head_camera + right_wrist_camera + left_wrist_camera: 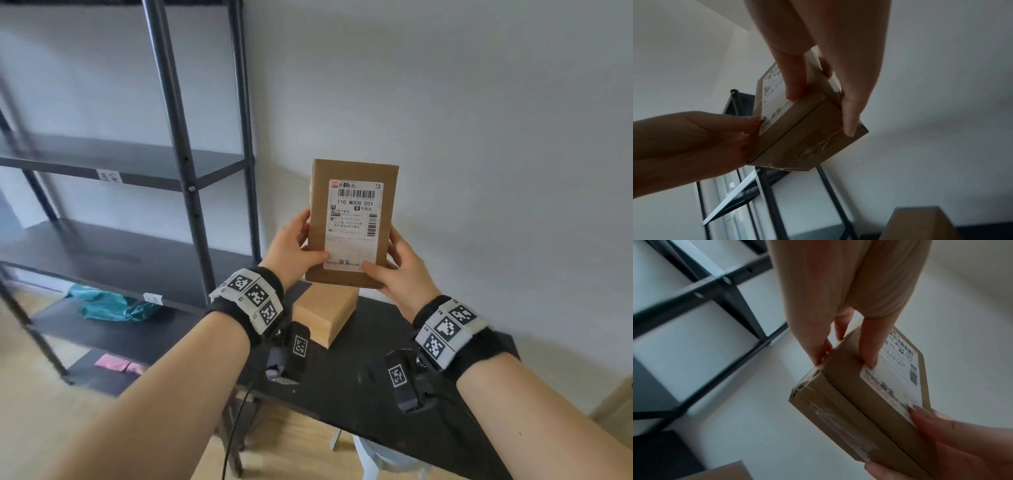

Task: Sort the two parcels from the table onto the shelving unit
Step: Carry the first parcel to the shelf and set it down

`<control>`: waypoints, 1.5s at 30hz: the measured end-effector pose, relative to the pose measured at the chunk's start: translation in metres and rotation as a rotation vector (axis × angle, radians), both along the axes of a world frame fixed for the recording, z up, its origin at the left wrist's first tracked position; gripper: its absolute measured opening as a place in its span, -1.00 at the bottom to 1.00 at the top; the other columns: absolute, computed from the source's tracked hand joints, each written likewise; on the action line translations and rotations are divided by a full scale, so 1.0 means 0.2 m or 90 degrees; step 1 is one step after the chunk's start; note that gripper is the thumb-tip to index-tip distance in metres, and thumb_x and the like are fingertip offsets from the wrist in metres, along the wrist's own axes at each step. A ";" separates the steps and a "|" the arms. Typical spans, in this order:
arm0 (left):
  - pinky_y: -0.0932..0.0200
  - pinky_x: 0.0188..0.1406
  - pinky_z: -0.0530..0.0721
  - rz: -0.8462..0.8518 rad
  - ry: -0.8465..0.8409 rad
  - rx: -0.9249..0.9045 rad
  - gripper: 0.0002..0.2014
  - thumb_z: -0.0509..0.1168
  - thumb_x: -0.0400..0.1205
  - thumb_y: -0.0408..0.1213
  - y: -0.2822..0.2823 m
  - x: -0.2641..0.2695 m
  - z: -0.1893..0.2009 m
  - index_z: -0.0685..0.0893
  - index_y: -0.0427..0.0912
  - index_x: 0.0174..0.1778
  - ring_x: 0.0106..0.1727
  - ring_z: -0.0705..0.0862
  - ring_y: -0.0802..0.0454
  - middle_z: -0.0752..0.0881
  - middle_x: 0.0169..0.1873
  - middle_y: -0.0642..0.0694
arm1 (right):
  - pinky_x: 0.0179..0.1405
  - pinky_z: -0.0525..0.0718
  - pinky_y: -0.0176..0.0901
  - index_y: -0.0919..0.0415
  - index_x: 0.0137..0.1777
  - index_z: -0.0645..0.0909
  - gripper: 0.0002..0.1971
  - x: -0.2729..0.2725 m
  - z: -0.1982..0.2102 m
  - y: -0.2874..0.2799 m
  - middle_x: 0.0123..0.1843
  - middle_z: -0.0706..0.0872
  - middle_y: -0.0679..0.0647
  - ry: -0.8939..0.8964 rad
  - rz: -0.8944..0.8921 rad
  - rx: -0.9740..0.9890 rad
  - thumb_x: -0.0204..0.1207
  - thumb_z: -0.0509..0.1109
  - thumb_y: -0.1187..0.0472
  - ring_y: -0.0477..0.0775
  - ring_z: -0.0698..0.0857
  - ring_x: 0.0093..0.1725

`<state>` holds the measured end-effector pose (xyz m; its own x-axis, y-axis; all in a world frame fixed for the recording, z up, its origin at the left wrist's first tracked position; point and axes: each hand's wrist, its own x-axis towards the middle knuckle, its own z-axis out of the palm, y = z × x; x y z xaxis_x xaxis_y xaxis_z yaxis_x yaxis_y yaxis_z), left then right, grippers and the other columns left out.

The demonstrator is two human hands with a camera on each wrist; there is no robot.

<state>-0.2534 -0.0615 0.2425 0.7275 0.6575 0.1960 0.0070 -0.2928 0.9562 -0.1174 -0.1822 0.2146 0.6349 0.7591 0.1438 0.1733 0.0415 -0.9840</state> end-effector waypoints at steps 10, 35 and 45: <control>-0.19 0.28 0.68 0.266 0.066 -0.058 -0.31 0.40 0.51 -0.48 0.24 -0.69 -0.23 0.33 -0.10 0.55 0.42 0.59 -0.07 0.60 0.40 -0.10 | 0.45 0.55 0.13 -0.11 0.67 0.15 -0.20 -0.60 -0.23 0.45 0.57 0.50 0.00 0.019 0.168 -0.091 0.53 0.45 0.30 0.09 0.48 0.55; -0.18 0.19 0.73 0.346 0.180 -0.167 -0.54 0.32 0.60 -0.22 1.48 -1.63 -0.65 0.50 -0.06 0.45 0.22 0.69 -0.13 0.69 0.27 -0.09 | 0.16 0.79 0.15 0.02 0.63 0.32 -0.31 -1.62 -0.62 1.65 0.51 0.57 0.06 0.075 0.067 -0.190 0.51 0.46 0.08 0.15 0.60 0.43; -0.23 0.17 0.72 0.265 0.266 -0.162 -0.68 0.23 0.65 -0.31 2.05 -1.30 -0.81 0.60 -0.05 0.33 0.09 0.68 -0.10 0.69 0.04 -0.02 | 0.02 0.83 0.14 0.08 0.55 0.46 -0.45 -1.34 -0.80 2.18 0.24 0.68 0.00 0.137 0.004 -0.219 0.56 0.42 0.10 0.05 0.69 0.17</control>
